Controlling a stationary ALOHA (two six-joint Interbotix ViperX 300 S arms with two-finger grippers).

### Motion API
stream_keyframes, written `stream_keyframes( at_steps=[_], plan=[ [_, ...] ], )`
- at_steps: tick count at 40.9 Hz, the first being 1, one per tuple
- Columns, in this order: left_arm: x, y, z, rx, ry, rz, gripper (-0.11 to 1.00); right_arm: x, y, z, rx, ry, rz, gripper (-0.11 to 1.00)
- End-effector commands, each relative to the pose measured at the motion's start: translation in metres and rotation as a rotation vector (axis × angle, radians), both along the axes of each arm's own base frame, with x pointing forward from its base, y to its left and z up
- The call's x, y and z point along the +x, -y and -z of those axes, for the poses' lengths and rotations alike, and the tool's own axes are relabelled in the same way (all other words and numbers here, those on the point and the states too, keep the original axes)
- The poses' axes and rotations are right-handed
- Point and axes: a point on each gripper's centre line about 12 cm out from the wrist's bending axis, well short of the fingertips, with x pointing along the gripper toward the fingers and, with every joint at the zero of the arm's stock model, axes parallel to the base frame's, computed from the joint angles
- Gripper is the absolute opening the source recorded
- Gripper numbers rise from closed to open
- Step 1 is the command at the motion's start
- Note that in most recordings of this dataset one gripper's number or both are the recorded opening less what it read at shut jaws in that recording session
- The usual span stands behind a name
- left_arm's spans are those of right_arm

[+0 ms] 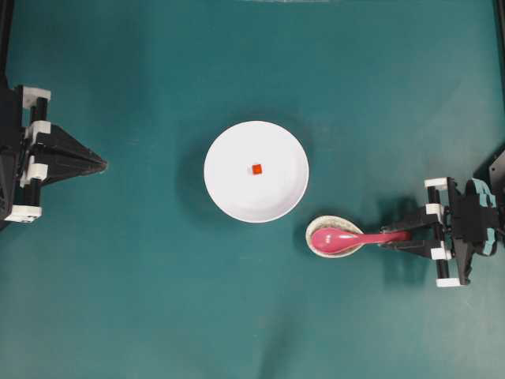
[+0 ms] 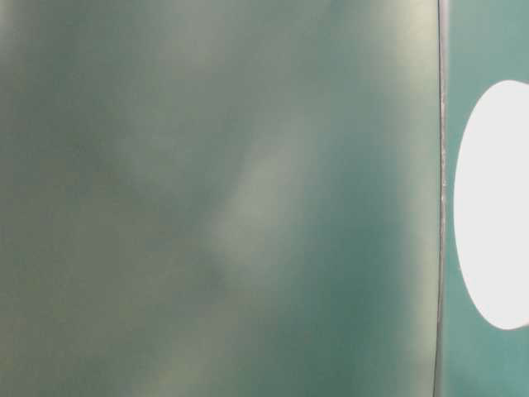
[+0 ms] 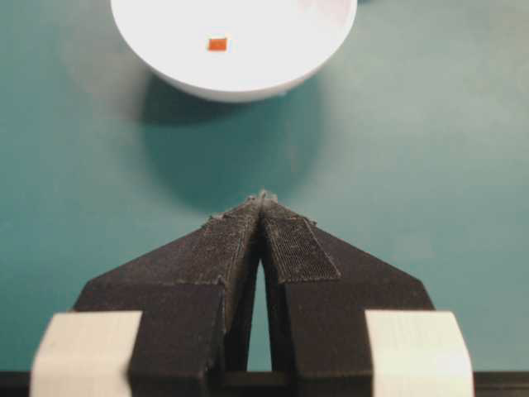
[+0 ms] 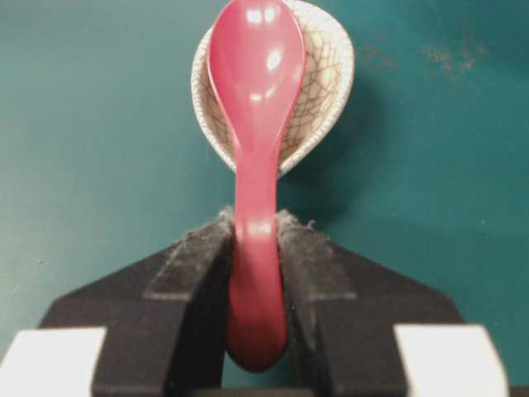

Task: Grip the spoon and scoop the red block from the bowl with right arm.
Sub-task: 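Close the right gripper on the pink spoon handle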

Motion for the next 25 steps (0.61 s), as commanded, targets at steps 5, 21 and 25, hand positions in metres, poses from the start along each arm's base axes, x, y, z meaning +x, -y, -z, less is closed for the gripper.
stream_keyframes(
  at_steps=[5,21,25],
  plan=[
    [0.0042,-0.0004,-0.0103,0.003,0.026,-0.001,-0.01,0.0016,-0.0023,-0.0055,0.018,0.027,-0.003,0.26],
    [0.0041,-0.0004,-0.01,0.003,0.023,-0.001,-0.01,0.001,-0.0018,-0.0093,0.028,0.035,-0.003,0.44],
    [0.0041,-0.0004,-0.01,0.002,0.023,-0.001,-0.01,0.0006,-0.0021,-0.0083,0.028,0.026,-0.005,0.44]
  ],
)
